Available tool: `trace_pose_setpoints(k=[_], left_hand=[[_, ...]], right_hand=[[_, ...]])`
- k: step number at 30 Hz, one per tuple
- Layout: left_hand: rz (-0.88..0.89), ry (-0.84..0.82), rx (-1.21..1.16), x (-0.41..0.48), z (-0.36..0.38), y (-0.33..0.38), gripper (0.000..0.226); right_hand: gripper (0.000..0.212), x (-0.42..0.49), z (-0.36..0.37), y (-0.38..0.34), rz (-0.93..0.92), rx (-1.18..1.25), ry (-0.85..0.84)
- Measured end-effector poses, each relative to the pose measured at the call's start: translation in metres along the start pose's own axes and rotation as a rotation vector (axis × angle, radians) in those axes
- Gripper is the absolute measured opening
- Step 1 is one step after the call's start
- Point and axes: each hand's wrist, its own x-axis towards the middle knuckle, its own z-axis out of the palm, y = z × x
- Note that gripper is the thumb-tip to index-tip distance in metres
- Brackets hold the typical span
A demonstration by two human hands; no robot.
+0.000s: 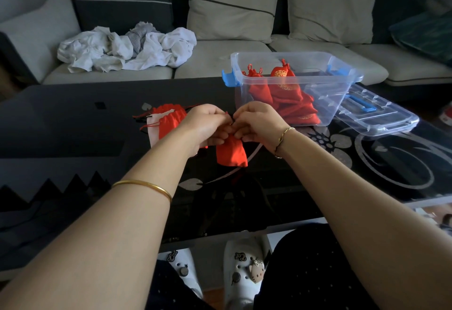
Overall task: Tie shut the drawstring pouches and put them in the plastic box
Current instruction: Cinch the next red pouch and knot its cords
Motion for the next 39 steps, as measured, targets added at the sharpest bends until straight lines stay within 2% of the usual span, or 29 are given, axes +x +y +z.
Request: trace_pose_setpoints(k=[5,11,14,16,18,21,23,26,30,36,39], left_hand=[[-0.004,0.048,0.002,0.001,0.000,-0.001,0.014],[-0.036,0.072,-0.043,0.000,0.000,0.002,0.011],[-0.060,0.086,-0.103,-0.001,0.001,0.005,0.012],[-0.067,0.114,-0.130,0.000,0.001,0.007,0.012],[-0.037,0.166,-0.099,0.001,0.000,0.009,0.012],[0.137,0.244,0.167,0.002,-0.003,0.011,0.011],[0.265,0.200,0.350,-0.003,-0.002,0.012,0.009],[0.372,0.193,0.542,-0.005,0.003,0.009,0.004],[0.401,0.245,0.619,-0.004,0.005,0.007,0.007],[0.406,0.228,0.703,-0.004,0.006,0.008,0.009],[0.375,0.215,0.650,-0.004,0.000,0.009,0.011]], right_hand=[[0.010,-0.002,-0.002,0.005,-0.219,-0.305,-0.002],[0.013,0.000,-0.001,0.006,-0.417,-0.527,0.097],[0.011,0.001,0.001,0.004,-0.483,-0.672,0.114],[0.013,0.002,0.002,0.004,-0.456,-0.718,0.110],[0.014,0.005,0.002,0.006,-0.353,-0.622,0.114],[0.011,0.006,0.000,0.009,-0.139,-0.298,0.130],[0.012,0.005,-0.002,0.010,-0.020,-0.121,0.126],[0.020,0.003,-0.003,0.009,0.072,0.071,0.094],[0.020,0.001,-0.004,0.006,0.142,0.241,0.048],[0.017,-0.003,-0.007,0.003,0.111,0.276,-0.050],[0.014,-0.001,-0.014,0.005,0.034,0.098,0.000]])
